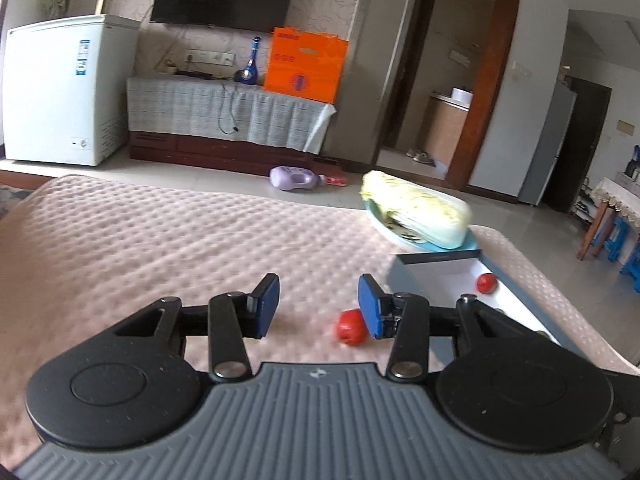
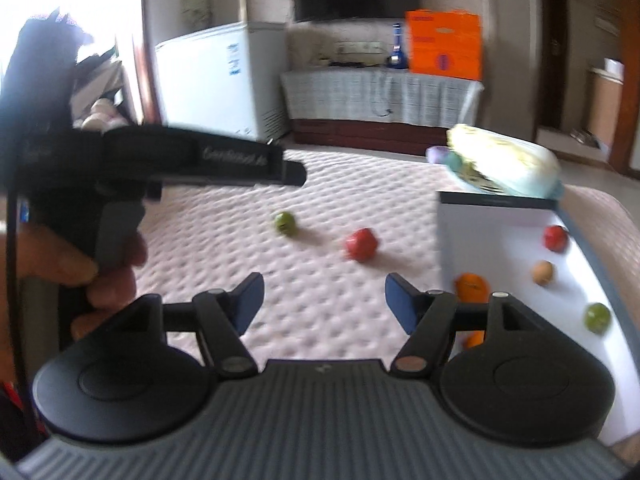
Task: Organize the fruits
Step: 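Move both open tools toward the green fruit and red apple on the bedspread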
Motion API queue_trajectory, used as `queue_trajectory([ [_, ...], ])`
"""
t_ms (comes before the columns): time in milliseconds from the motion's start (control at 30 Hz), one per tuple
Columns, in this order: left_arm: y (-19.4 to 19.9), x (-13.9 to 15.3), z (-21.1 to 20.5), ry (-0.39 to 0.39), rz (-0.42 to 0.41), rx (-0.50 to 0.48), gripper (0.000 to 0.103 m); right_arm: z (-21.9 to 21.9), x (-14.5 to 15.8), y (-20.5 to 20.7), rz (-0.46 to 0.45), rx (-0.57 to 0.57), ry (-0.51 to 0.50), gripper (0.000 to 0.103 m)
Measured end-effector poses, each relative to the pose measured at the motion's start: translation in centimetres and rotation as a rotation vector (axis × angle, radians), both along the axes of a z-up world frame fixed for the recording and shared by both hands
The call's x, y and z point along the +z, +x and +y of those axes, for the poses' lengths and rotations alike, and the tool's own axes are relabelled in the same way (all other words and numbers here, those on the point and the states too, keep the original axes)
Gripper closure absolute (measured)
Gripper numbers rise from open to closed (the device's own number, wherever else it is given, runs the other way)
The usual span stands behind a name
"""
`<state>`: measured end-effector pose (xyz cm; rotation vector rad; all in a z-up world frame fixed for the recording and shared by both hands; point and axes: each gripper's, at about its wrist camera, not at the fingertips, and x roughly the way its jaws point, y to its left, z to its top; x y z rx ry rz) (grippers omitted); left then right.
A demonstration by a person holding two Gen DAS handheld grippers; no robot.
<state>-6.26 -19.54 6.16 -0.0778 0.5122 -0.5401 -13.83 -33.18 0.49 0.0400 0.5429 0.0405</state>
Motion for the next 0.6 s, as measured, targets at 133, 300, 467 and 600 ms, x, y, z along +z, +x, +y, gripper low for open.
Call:
queue_trajectory([
  [133, 0.3, 0.2, 1.9, 0.005, -0.011, 0.018, 0.053, 2.1, -0.6, 1.3, 0.023, 0.014, -0.073, 0.034],
  [300, 0.8, 0.0, 3.5, 0.012, 0.003, 0.046, 0.053, 2.4, -1.4, 3.0, 0.06, -0.035, -0.089, 0.034],
  [467, 1.8, -0.7, 4.4, 0.012, 0.033, 0.07, 0.053, 2.0, -2.2, 4.2, 0.062, -0.082, -0.065, 0.034],
  [600, 2.1, -1.1, 4.4, 0.02, 0.04, 0.081, 0.053, 1.9, -3.2, 5.3, 0.103, -0.109, -0.1, 0.034],
])
